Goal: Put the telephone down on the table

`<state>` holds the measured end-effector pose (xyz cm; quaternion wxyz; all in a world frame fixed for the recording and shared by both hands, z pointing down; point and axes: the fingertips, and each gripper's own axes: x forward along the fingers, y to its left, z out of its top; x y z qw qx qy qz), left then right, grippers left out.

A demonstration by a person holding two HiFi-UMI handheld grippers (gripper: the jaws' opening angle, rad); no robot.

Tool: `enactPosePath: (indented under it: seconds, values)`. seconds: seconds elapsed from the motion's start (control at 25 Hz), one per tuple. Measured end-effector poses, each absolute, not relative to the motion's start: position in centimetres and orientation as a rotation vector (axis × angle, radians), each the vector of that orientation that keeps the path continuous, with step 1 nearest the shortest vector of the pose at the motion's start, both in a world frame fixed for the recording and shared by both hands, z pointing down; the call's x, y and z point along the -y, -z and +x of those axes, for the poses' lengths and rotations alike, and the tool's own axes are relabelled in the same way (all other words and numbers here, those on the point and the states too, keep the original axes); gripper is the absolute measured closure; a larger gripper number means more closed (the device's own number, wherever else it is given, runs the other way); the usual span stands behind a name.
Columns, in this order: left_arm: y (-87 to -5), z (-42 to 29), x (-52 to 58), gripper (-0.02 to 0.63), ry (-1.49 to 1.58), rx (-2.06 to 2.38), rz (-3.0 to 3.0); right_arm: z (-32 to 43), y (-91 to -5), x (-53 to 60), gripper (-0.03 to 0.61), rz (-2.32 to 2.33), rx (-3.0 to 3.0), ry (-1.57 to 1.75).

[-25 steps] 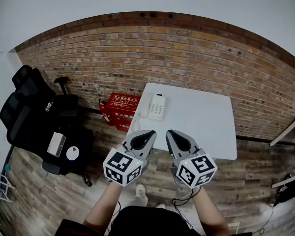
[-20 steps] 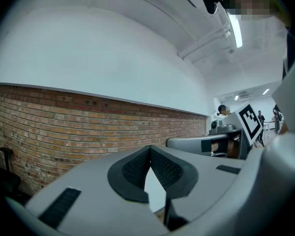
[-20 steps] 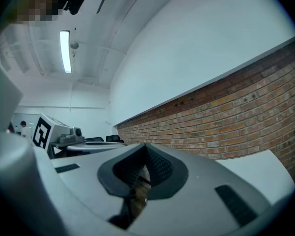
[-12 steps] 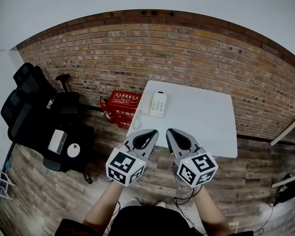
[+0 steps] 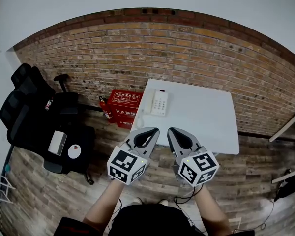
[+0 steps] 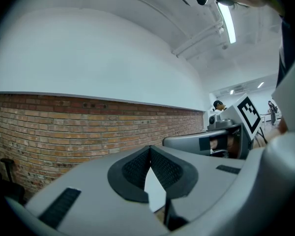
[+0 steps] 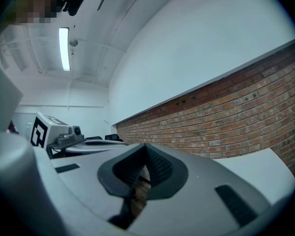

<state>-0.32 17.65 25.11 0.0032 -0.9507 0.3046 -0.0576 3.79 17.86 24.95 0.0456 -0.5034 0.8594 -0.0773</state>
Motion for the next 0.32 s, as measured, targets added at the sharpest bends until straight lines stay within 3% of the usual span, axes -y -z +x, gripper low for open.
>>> enactPosePath:
  seconds: [0.32]
  values:
    - [-24.8,-1.8,-16.9,0.606,0.183,-0.928,-2.965,2.4,-24.7,-17.2,0.566,-1.563,-2.607,0.224]
